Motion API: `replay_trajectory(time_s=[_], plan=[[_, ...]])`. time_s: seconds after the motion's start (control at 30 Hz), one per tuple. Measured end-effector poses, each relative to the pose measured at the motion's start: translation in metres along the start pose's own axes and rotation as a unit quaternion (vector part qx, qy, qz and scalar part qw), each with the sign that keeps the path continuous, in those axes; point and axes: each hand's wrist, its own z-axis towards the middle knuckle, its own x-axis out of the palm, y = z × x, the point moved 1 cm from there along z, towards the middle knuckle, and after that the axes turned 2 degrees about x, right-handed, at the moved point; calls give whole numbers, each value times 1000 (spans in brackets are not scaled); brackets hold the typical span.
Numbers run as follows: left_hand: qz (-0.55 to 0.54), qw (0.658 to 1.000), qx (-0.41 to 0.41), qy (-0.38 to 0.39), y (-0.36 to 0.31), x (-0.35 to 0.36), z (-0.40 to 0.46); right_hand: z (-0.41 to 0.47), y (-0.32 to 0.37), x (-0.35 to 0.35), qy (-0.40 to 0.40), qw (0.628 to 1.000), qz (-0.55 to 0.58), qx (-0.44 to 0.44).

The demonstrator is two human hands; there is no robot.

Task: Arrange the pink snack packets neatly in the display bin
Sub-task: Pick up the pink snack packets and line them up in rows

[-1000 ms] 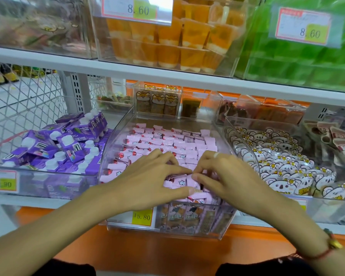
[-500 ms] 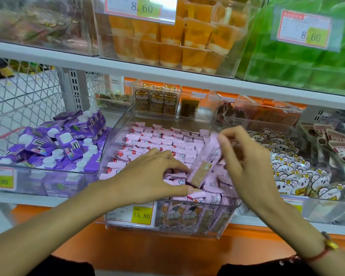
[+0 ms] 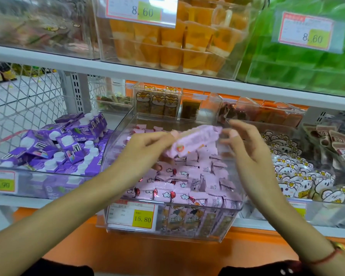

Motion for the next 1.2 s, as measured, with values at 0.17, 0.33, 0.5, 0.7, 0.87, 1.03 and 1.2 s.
replay_trajectory(time_s=[0.17,0.33,0.5,0.7,0.87,1.03,1.2], plan=[[-25,996,-85,-21,0,0,-1,-14,9,12,142,937,-246,-204],[-19,997,-68,-4,-4,3,1,-12,10,12,95,954,-215,-185],[111,990,41,74,9,-5,0,-8,2,9,101,994,39,-18],[323,925,71,186,22,-8,-3,-11,1,11,104,994,46,-6],[327,925,55,186,21,-7,-2,-11,4,19,90,994,-11,-54],[328,928,30,173,18,-4,0,-12,2,13,158,982,-66,-75],[336,927,24,164,18,-4,-2,-14,3,7,211,955,-180,-105]])
